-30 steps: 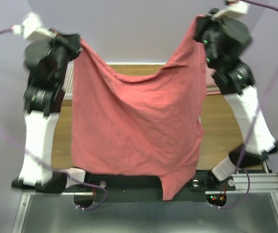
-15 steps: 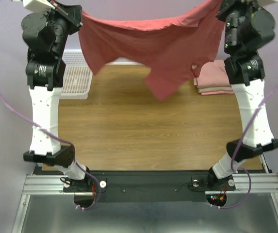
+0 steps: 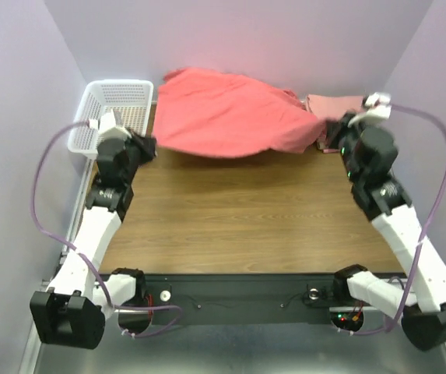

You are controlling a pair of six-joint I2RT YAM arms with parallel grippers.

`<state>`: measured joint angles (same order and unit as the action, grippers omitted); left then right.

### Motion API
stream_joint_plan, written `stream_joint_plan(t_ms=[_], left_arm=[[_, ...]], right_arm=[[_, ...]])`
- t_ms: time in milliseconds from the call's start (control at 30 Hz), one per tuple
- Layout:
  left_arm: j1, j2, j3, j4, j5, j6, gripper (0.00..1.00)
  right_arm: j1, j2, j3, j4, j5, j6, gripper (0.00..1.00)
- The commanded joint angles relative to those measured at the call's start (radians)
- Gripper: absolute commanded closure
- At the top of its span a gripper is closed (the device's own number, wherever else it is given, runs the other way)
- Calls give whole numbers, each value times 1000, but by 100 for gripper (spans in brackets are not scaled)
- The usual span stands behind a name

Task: Fold and stack the t-shirts
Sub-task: Flatten the tshirt out

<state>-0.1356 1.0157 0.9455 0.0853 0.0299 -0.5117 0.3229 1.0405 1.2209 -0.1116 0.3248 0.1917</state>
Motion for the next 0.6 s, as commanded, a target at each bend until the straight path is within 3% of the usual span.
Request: stream_joint_plan(t_ms=[0,133,267,367,567], left_arm=[[4,-143,-300,166,12,-108,100],[2,-275,-474,151,-10,-228,100],[1,-426,-644,-48,-118,-319,100],[1,-495,-706,-163,-198,-399,100],[1,-594,-748,-358,-184,-551,100]], right_arm=[[4,-273,-246,-61,-47,211,100],[4,-397,-460,-209,-93,330,99],[5,-552,-606,-384,-125,492,100],[4,-666,-666,-515,-165,608,100],[4,-766,-742,-622,-350,843,100]])
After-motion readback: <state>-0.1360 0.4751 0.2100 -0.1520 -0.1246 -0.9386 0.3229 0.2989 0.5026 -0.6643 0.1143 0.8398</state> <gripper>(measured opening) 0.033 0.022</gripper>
